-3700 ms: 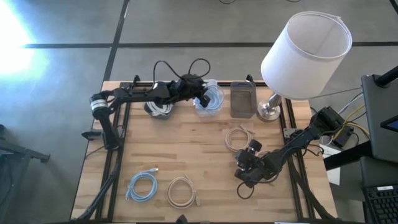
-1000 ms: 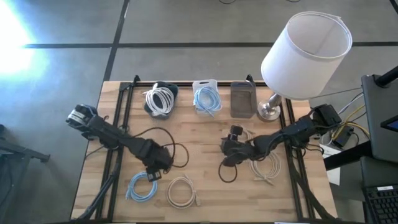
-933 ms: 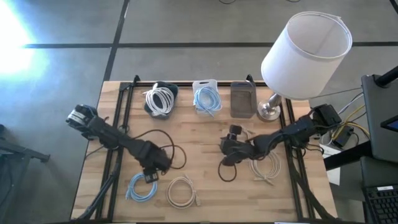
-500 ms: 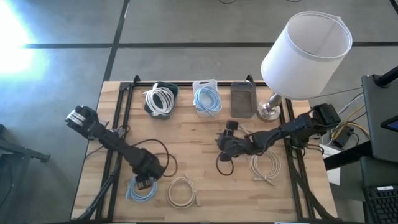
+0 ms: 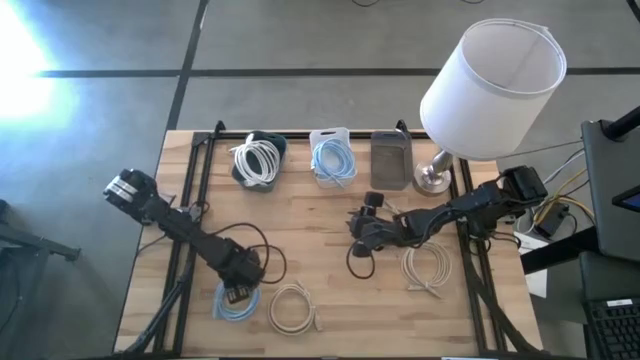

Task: Sort HDMI cables
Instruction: Put the blue HDMI cable into the white bin

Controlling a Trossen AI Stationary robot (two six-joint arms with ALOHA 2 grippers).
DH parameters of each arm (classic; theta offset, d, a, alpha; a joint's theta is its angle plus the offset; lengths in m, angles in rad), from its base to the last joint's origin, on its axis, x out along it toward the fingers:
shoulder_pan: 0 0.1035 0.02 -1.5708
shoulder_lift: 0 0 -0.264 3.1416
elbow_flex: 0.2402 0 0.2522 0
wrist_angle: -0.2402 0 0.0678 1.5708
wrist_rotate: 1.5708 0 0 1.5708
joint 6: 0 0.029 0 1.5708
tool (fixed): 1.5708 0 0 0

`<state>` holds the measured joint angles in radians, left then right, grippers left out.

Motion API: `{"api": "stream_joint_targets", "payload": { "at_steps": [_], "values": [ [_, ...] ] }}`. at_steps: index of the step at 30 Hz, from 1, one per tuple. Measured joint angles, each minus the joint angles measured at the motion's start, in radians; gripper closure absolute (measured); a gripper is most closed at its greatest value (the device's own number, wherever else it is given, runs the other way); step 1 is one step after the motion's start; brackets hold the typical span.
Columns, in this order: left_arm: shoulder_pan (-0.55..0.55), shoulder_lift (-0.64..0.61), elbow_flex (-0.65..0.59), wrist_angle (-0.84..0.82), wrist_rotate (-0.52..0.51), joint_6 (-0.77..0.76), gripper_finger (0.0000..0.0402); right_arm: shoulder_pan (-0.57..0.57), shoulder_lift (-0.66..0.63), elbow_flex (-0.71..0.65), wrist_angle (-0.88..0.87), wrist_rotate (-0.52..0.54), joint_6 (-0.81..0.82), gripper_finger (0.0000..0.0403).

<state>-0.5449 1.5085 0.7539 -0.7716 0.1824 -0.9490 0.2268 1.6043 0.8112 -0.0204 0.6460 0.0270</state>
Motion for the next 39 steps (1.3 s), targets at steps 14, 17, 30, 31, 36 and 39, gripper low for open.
{"api": "stream_joint_targets", "payload": {
  "at_steps": [14,17,30,31,36,39],
  "values": [
    [0.015,0.003,0.305,-0.093,-0.564,0.053,0.0348,0.0,0.0,-0.031,-0.004,-0.053,0.202,0.03],
    [0.034,0.003,0.402,-0.154,-0.686,0.061,0.0338,0.0,0.0,-0.031,-0.004,-0.086,0.202,0.0305],
    [0.173,0.002,0.579,-0.118,-1.149,0.111,0.0334,0.002,0.0,-0.032,-0.012,-0.306,0.202,0.0328],
    [0.191,0.002,0.576,-0.097,-1.19,0.114,0.0334,0.002,0.0,-0.032,-0.014,-0.32,0.202,0.033],
    [0.322,0.005,0.566,0.002,-1.234,0.104,0.0334,0.005,0.0,-0.032,-0.015,-0.342,0.226,0.0341],
    [0.429,0.009,0.566,0.082,-1.172,0.135,0.0333,0.011,0.0,-0.032,-0.017,-0.342,0.228,0.0346]
  ]
}}
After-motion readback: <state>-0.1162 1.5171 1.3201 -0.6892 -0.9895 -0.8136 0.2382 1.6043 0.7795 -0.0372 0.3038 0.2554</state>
